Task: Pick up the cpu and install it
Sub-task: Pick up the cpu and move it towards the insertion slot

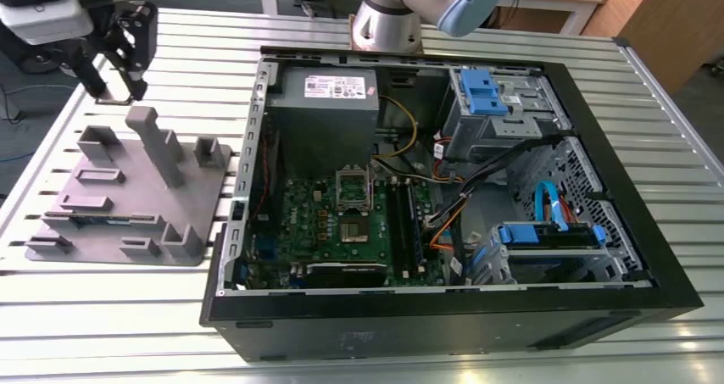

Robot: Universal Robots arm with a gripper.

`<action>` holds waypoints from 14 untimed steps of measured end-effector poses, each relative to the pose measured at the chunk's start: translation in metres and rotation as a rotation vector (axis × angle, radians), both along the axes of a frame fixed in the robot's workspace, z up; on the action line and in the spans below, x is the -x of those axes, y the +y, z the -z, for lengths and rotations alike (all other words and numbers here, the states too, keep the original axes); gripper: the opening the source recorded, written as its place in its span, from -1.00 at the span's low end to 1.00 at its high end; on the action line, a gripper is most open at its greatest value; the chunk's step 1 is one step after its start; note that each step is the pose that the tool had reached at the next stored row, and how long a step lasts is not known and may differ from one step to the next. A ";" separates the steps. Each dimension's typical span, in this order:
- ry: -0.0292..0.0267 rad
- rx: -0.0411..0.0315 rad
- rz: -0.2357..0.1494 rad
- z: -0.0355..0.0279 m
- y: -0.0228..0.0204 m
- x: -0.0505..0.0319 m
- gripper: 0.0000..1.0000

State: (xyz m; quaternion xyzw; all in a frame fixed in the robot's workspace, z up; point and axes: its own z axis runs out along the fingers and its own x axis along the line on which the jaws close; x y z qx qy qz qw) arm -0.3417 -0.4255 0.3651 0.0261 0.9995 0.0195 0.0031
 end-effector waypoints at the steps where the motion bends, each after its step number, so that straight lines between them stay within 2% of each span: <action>1: 0.0003 0.0001 0.000 -0.0001 0.0000 -0.0048 -0.06; 14: 0.0015 0.0001 0.000 0.0000 0.0000 -0.0631 -0.06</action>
